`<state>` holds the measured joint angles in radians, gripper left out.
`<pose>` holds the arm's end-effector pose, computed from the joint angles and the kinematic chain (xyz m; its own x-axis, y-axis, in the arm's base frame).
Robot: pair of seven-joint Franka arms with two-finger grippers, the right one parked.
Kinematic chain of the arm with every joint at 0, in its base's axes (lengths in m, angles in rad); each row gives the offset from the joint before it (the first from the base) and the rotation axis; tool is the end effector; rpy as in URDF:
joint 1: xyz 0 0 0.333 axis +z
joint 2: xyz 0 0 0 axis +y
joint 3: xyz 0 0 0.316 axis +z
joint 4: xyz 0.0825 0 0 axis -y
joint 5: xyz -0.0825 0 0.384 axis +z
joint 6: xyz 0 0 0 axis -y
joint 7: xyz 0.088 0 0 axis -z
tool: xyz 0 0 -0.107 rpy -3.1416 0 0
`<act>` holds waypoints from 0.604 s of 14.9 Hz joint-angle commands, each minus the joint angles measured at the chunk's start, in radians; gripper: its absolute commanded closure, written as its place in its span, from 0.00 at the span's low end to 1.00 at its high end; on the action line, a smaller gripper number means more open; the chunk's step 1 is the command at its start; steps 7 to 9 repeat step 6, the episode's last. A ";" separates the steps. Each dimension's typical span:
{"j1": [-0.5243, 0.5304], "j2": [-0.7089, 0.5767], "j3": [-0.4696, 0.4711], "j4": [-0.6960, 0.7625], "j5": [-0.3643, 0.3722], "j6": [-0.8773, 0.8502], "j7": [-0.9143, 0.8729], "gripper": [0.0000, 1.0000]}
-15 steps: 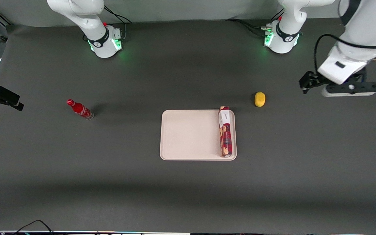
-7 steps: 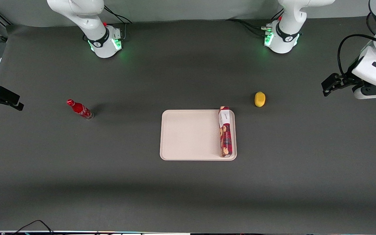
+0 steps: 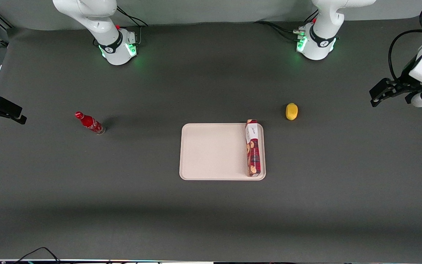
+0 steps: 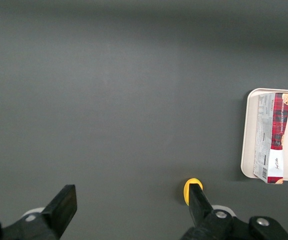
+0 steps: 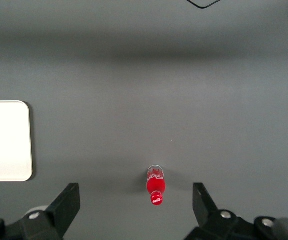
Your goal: Place red cookie box on tray
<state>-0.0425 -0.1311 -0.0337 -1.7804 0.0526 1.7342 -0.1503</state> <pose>0.5253 -0.0364 0.6102 0.9936 0.0655 0.0920 0.0697 -0.9966 -0.0435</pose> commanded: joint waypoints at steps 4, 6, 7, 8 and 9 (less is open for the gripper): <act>-0.005 0.044 0.021 0.030 -0.013 -0.016 0.023 0.00; -0.007 0.048 0.021 0.032 -0.014 -0.013 0.023 0.00; -0.007 0.048 0.021 0.032 -0.014 -0.013 0.023 0.00; -0.007 0.048 0.021 0.032 -0.014 -0.013 0.023 0.00; -0.007 0.048 0.021 0.032 -0.014 -0.013 0.023 0.00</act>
